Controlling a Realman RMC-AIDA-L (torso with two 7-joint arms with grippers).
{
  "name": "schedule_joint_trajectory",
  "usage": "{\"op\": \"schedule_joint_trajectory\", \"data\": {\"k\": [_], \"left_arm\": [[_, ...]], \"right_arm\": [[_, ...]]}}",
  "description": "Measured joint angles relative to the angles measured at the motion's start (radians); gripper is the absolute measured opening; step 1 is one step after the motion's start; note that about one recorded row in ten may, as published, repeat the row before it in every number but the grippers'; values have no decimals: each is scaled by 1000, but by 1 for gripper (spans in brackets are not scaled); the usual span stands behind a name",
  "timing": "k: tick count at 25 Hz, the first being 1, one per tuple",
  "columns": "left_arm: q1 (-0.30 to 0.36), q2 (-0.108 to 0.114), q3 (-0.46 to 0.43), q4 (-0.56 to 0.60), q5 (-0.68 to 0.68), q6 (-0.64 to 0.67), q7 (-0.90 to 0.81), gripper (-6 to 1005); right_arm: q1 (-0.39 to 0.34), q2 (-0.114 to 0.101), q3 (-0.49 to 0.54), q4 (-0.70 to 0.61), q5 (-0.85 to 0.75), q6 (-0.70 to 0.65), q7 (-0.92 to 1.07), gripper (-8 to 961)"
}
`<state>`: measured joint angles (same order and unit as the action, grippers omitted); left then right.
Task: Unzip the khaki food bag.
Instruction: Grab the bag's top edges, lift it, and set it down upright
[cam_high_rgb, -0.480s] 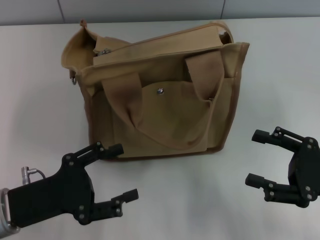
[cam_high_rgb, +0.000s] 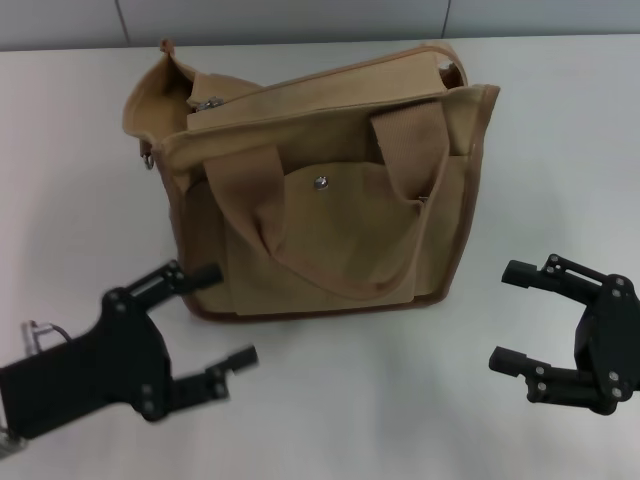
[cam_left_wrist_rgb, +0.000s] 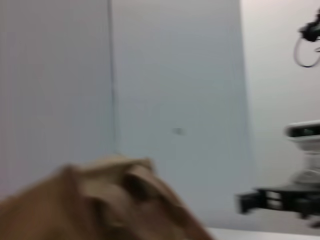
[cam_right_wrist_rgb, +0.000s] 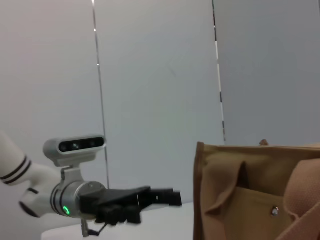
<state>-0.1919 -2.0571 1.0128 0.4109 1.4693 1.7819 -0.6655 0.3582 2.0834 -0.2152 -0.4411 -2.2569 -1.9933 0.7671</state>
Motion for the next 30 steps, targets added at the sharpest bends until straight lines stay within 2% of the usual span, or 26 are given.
{"op": "schedule_joint_trajectory", "data": {"k": [5,8,10,13,18,21,27,30], "left_arm": [[46,-11,-174,-13,-1,-5,41,824],[51,-12,-227,-45,-1,-24,47,820],[32,-14,-230,-71,-1,-41,49,818],[-33,-20,-229,-148,-2,-104,88,814],[-177,-22,-258,-351,-19,-204,263,808],[-204,-23,-269,-401,-40,-219,322,804],[-195,-23,-345,-441,-91,-214,378,796],[-193,-23,-362,-461,-92,-210,415,629]], "right_arm": [[-3,1,5,0,2,6,0,837],[-4,1,5,-1,3,7,0,837],[-2,1,4,-1,4,7,0,836],[5,1,0,-1,4,7,1,836],[8,1,-3,1,5,7,1,836],[5,1,2,4,5,7,1,836],[1,0,5,18,5,8,-4,835],[2,0,5,18,5,8,-5,835]]}}
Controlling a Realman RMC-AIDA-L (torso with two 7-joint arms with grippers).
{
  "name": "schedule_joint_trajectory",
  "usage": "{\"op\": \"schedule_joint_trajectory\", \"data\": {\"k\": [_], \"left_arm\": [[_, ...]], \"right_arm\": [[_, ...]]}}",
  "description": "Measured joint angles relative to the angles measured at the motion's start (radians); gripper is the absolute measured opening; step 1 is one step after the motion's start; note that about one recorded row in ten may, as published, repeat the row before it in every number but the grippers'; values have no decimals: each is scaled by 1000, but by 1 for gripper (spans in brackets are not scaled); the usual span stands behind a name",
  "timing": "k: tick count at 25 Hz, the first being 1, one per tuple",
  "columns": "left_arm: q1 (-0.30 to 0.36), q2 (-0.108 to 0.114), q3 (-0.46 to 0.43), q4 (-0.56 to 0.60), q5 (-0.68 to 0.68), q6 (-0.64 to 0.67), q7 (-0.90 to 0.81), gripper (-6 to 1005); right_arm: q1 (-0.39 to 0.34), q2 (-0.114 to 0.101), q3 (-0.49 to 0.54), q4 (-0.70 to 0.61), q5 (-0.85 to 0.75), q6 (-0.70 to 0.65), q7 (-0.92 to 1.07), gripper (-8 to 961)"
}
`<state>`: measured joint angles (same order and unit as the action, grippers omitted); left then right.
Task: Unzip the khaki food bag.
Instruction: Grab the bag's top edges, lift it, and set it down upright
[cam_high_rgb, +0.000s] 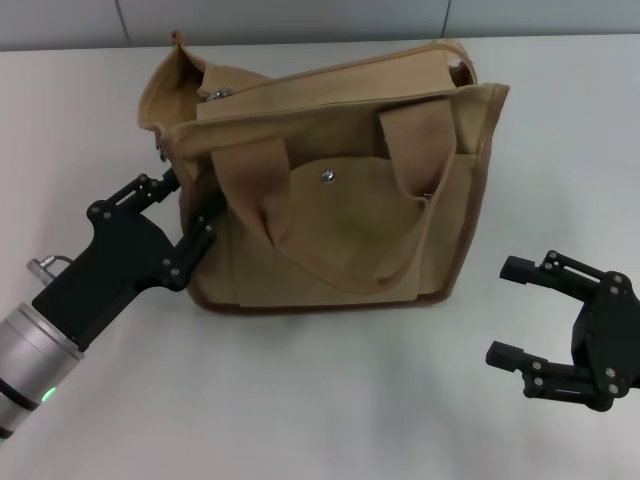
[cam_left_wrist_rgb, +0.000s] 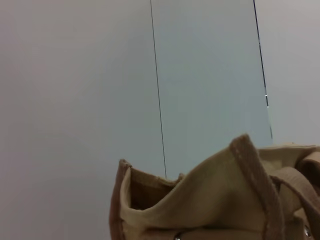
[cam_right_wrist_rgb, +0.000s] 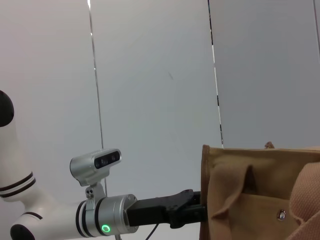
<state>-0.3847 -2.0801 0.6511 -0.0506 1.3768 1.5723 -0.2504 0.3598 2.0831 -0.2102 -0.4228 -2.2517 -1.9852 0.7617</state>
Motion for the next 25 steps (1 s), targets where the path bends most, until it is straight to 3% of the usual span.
{"op": "schedule_joint_trajectory", "data": {"k": [5,17,20,24,25], "left_arm": [[-7,0,-2,-14,5,2,16,332],[-21,0,-48,-41,0,14,12,111],[-26,0,-55,-43,0,32,12,54],[-25,0,-69,-41,0,94,11,54],[-24,0,-73,-39,0,107,11,54]], "right_arm": [[-1,0,0,0,0,1,-1,835],[-28,1,3,-1,79,1,-3,834],[-59,0,3,-1,185,-8,-4,835],[-86,0,3,6,282,-11,-4,835],[-105,0,4,25,376,-10,-4,835]]}}
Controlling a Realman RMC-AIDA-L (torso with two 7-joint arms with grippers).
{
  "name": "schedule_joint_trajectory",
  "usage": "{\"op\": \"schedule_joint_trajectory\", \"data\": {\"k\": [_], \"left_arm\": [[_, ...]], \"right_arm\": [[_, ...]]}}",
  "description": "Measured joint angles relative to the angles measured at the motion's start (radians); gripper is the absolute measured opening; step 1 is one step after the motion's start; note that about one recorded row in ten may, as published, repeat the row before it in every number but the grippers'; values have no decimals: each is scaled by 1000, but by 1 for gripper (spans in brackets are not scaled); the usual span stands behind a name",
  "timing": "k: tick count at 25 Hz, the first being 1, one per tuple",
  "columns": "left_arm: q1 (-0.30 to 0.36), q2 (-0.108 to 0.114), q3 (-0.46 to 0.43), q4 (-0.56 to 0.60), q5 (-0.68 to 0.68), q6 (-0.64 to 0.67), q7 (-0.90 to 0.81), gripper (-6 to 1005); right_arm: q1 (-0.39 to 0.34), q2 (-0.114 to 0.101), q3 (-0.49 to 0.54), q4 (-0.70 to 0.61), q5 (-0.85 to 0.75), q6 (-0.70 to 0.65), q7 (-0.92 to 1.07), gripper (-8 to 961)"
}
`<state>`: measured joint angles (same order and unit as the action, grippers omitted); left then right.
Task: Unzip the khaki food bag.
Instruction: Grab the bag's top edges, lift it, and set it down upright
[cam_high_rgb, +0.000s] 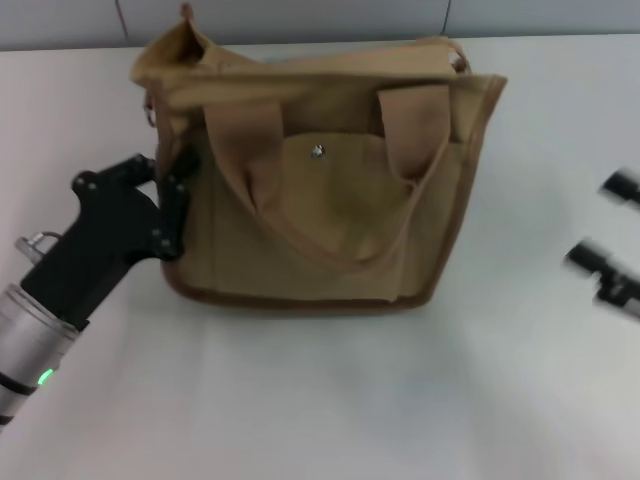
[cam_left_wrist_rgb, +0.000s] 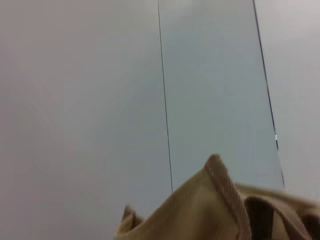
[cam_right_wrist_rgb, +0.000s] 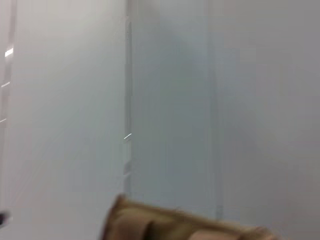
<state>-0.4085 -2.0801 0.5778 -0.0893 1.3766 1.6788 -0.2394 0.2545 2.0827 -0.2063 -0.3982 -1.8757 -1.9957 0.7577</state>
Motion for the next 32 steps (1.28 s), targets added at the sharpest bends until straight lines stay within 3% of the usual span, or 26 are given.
{"op": "schedule_joint_trajectory", "data": {"k": [7,8,11,17,18,19,23,28,32], "left_arm": [[-17,5,-11,45,2,125,-9,54],[-20,5,-6,70,8,152,-11,54],[-36,7,10,134,33,211,-35,55],[-71,5,79,178,48,230,-40,55],[-76,4,92,180,49,229,-38,55],[-81,4,105,185,49,226,-37,55],[-82,3,114,194,50,223,-35,55],[-82,3,120,195,50,227,-26,55],[-81,3,128,199,50,228,-24,54]], "right_arm": [[-22,-1,12,105,327,-3,5,834],[-7,-1,12,143,414,-4,15,834],[25,0,10,177,471,-3,32,834],[168,1,-48,187,430,40,24,834],[221,2,-95,190,415,77,22,834],[221,2,-95,190,415,77,22,834],[351,5,-248,229,413,189,22,835],[434,7,-369,265,414,292,18,834],[458,7,-424,272,415,322,26,834]]}}
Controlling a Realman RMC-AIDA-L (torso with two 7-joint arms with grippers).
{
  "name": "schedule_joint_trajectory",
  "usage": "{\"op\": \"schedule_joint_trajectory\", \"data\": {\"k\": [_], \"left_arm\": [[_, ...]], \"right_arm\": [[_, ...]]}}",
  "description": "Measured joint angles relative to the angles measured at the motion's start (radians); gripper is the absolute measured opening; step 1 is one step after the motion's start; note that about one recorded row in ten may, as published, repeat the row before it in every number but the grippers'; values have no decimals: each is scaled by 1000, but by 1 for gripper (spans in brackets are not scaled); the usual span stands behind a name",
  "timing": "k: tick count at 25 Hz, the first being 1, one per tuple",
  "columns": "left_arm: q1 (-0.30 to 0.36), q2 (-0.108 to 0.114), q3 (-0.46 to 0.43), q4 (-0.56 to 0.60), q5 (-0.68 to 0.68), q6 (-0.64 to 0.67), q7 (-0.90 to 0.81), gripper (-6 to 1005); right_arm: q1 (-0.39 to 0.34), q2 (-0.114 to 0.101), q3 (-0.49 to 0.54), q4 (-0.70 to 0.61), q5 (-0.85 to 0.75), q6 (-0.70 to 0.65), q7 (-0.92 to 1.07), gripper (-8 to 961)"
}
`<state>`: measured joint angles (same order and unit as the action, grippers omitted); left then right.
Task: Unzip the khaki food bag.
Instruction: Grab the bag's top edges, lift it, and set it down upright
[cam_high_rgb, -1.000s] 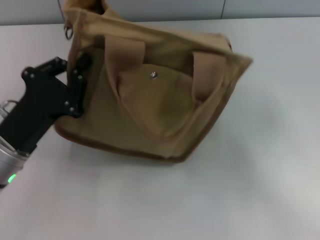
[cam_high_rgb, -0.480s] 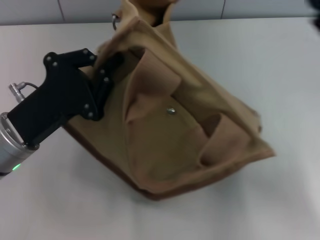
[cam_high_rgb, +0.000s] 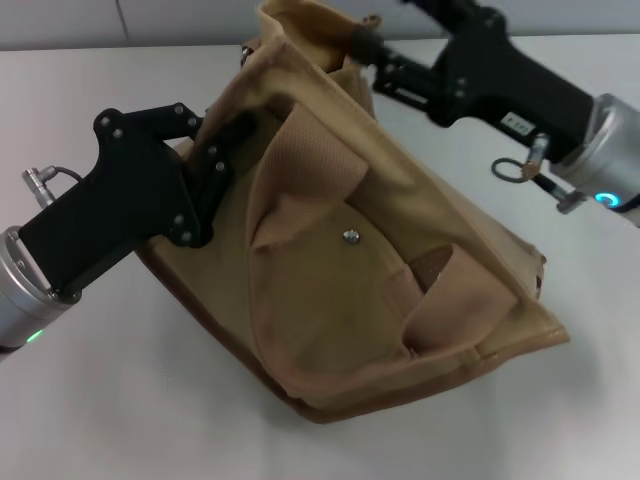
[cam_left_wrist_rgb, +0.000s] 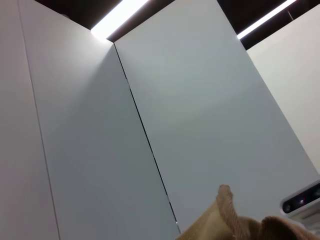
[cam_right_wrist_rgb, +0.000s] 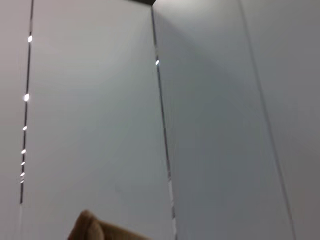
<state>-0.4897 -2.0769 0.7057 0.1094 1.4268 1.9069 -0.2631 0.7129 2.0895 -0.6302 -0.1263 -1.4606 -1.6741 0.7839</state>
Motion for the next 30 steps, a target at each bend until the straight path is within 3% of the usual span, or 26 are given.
{"op": "schedule_joint_trajectory", "data": {"k": [10,17,21,25,27,30], "left_arm": [[-1,-1,12,8,-2,-2,17,60],[-7,-2,3,19,-9,-4,17,66],[-18,-2,-8,20,-12,-7,18,70],[-23,-1,-2,22,-11,-7,18,74],[-24,-1,7,29,-7,-7,18,76],[-24,1,26,42,-4,-9,18,79]], "right_arm": [[6,0,-191,-45,3,29,96,834],[-185,-4,-371,-262,3,5,160,834],[-304,-6,-368,-338,17,-46,165,832],[-339,-1,-327,-298,141,-83,153,834],[-317,1,-342,-193,334,-123,106,834],[-279,1,-353,-158,373,-115,90,834]]}}
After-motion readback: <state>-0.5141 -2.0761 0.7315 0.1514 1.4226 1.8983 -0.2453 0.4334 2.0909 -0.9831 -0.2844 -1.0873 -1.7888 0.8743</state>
